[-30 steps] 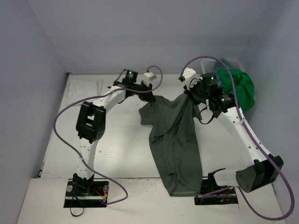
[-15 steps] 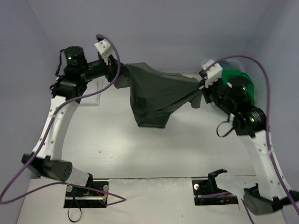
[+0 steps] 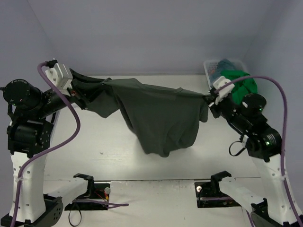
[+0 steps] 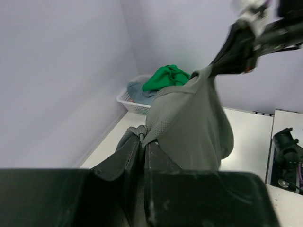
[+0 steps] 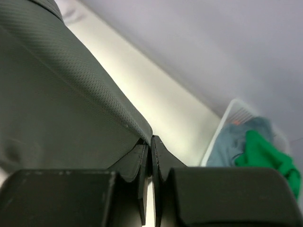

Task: Fold and stack the t-shirts
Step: Flatten the tshirt out

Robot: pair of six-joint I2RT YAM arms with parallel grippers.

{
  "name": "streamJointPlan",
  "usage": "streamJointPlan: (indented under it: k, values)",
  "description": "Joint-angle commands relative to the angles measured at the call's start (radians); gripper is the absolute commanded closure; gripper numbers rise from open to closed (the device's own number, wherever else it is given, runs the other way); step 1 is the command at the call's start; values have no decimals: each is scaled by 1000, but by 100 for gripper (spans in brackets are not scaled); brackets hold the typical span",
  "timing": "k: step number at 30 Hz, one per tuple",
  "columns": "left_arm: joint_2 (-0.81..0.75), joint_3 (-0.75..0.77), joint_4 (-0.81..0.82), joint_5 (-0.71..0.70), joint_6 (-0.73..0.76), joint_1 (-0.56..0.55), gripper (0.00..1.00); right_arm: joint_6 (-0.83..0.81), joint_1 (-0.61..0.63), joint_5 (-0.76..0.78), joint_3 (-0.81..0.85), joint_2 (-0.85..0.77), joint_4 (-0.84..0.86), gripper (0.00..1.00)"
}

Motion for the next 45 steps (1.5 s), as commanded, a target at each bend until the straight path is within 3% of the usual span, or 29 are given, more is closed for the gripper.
streamJointPlan:
  k: [1,6,12,16,22,26,30,39,45]
  values:
    - [18,-6,46,10,-33,16,100,-34,-3,35,-56,77,65,100]
    - [132,-46,57,-40,46,16,100,-50,-8,137,-128,265,280,100]
    - [391,-31,66,-154,191,17,100,-14,-10,239,-4,597,438,100]
    - [632,102,64,-250,235,23,100,-23,-11,294,154,803,443,100]
    - [798,336,69,-378,168,34,100,-4,-22,343,348,867,442,100]
    - [722,362,110,-388,143,31,100,10,-22,339,317,748,442,100]
    - [549,261,158,-392,146,37,100,27,-29,290,153,536,488,100]
    - [78,-105,150,-238,76,36,100,46,-23,159,3,168,193,100]
    - [-103,-187,29,-158,83,36,100,44,-23,92,-8,10,98,100]
